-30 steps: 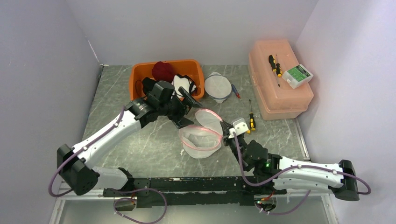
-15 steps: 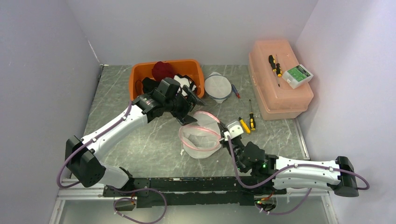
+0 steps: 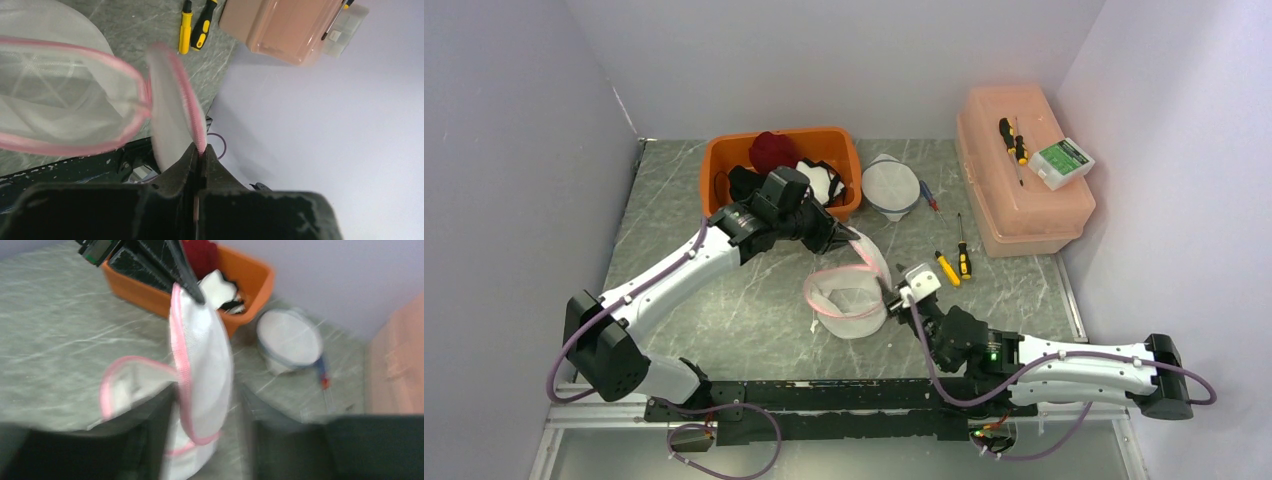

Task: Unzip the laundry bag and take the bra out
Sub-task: Close the laundry bag at the center of the board.

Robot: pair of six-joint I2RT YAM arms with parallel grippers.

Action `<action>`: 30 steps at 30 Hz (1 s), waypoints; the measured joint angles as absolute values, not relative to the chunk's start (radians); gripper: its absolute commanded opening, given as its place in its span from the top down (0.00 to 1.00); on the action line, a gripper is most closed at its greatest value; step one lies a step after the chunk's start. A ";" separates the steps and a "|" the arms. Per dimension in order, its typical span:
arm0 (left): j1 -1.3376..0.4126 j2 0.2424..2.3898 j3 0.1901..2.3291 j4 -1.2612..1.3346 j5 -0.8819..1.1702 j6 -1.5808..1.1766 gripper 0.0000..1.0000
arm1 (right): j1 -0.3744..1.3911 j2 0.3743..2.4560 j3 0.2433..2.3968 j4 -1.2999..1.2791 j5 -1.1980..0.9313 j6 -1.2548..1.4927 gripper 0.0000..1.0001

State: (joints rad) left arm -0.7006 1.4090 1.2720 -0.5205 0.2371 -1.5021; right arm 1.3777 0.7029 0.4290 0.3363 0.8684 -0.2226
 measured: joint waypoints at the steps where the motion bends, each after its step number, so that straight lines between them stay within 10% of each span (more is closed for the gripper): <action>1: -0.701 1.409 1.272 -0.517 0.238 -1.501 0.97 | 1.378 0.701 0.438 0.302 0.857 -0.198 0.02; 14: -0.701 1.337 1.186 -0.440 0.240 -1.299 0.97 | 1.345 0.596 0.630 -0.014 0.695 0.210 0.00; 30: -0.651 1.253 0.897 -0.213 0.403 -0.980 0.97 | 0.765 0.602 0.457 -0.103 0.113 0.691 0.22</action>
